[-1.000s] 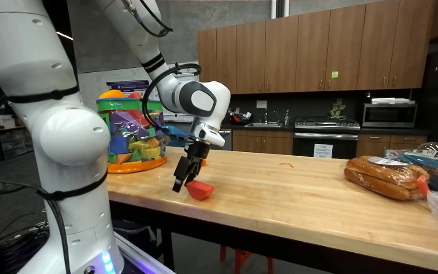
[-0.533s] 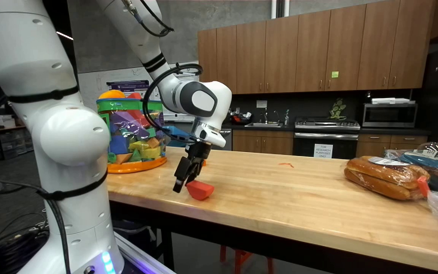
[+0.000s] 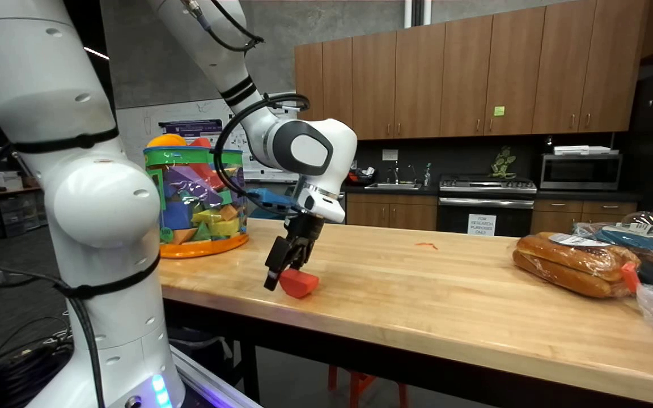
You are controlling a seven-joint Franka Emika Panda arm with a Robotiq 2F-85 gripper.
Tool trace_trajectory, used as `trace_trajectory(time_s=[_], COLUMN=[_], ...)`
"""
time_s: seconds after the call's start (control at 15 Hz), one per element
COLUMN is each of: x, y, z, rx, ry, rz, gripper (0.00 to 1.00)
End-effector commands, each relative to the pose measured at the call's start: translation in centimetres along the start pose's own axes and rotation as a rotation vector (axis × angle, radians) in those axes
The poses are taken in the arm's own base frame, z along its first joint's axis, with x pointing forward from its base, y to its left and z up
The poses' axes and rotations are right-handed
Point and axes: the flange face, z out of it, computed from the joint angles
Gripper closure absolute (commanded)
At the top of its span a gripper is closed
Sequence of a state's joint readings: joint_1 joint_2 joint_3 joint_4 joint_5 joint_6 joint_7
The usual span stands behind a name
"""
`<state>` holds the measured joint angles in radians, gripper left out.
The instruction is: Pick up the semi circle block and place it the bag
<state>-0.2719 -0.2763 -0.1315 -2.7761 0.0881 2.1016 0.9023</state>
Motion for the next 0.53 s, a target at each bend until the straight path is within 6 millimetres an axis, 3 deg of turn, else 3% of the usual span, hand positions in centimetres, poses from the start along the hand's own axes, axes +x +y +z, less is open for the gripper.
trace_trajectory(time_s=[0.0, 0.27, 0.47], x=[1.94, 1.70, 1.84], y=[0.83, 1.60, 1.54], z=[0.24, 0.20, -0.37], rx=[0.014, 0.030, 0.037], ry=[0.005, 0.021, 0.037], rz=[0.044, 0.040, 0.022], gripper=[0.26, 0.51, 0.76])
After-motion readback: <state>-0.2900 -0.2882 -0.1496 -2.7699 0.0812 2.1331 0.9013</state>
